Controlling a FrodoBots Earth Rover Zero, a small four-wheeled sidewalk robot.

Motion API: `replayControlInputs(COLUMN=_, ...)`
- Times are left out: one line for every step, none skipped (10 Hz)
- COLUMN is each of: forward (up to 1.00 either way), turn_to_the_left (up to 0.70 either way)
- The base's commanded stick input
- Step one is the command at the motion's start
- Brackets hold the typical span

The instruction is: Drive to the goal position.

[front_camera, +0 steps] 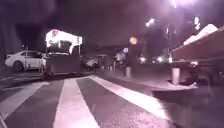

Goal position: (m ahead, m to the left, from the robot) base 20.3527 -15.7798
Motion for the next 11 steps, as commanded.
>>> replayControlInputs(forward=0.45, turn_to_the_left=-0.27)
replayControlInputs(forward=0.45, turn_to_the_left=-0.27)
replayControlInputs(forward=0.45, turn_to_the_left=-0.15)
replayControlInputs(forward=0.45, turn_to_the_left=0.00)
replayControlInputs(forward=0.45, turn_to_the_left=0.00)
replayControlInputs(forward=0.45, turn_to_the_left=0.00)
replayControlInputs(forward=0.45, turn_to_the_left=0.00)
replayControlInputs(forward=0.45, turn_to_the_left=-0.08)
replayControlInputs(forward=0.45, turn_to_the_left=-0.26)
replayControlInputs(forward=0.45, turn_to_the_left=-0.27)
replayControlInputs(forward=0.45, turn_to_the_left=-0.27)
